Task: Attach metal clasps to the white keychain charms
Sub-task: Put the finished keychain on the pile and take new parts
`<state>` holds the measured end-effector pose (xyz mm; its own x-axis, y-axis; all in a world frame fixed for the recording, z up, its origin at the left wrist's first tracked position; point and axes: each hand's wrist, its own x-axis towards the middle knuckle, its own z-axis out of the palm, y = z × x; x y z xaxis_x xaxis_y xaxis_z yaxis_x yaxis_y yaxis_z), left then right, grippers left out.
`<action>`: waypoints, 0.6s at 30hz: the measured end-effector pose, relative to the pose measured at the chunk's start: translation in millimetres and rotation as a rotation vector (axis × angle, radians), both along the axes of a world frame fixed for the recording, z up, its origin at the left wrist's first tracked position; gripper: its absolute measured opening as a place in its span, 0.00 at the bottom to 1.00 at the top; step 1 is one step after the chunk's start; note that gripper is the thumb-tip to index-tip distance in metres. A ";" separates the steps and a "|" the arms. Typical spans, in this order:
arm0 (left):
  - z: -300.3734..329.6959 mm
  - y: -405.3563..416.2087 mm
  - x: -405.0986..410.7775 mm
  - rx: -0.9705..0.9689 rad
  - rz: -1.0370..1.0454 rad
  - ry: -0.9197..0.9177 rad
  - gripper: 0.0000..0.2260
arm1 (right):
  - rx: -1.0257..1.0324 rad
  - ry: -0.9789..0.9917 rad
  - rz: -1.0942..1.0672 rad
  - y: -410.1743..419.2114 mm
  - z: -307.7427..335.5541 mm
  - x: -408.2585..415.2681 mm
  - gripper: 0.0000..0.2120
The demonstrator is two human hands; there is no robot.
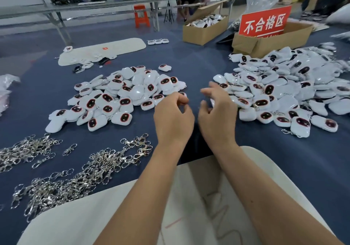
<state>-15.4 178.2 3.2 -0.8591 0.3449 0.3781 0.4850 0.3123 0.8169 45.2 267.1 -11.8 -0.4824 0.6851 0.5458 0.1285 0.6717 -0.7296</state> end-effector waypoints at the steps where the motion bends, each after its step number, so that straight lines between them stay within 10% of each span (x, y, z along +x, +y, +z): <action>1: -1.0 -8.2 -3.7 -0.078 0.034 0.056 0.09 | 0.049 -0.066 0.077 -7.9 -0.5 -1.8 0.15; 10: -0.5 -78.9 -31.2 -0.748 0.431 0.179 0.19 | 0.414 -0.521 0.512 -50.3 -3.7 -17.3 0.19; 18: 1.5 -109.0 -24.7 -0.277 0.150 0.032 0.20 | 0.399 -0.486 0.646 -62.8 -7.3 -20.7 0.23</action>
